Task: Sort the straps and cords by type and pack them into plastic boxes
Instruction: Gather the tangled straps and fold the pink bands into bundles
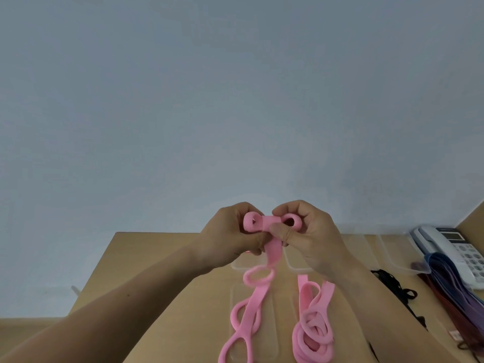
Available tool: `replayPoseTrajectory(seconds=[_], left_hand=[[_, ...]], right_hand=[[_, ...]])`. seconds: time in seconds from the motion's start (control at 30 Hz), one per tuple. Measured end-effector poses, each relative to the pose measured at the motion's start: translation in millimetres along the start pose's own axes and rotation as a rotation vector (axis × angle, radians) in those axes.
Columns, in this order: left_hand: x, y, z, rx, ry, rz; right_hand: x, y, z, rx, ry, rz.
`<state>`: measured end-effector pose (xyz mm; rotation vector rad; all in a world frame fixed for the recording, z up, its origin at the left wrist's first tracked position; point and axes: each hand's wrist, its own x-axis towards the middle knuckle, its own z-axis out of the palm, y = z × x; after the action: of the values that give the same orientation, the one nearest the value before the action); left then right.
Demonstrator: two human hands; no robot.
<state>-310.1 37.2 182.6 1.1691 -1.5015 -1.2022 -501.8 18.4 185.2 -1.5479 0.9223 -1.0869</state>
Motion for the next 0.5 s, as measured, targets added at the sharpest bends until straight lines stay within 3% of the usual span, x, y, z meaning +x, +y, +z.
replayPoseTrajectory(seconds=[0.23,0.5], left_hand=[[-1.9,6.6,-3.1,-0.123,-0.09,-0.042],[-4.8,4.1,0.4,-0.066,0.029,0.118]], right_hand=[[-3.5,1.1,2.5,-0.044,-0.004,-0.051],[-5.9,0.7,1.2,0.068,-0.054,0.083]])
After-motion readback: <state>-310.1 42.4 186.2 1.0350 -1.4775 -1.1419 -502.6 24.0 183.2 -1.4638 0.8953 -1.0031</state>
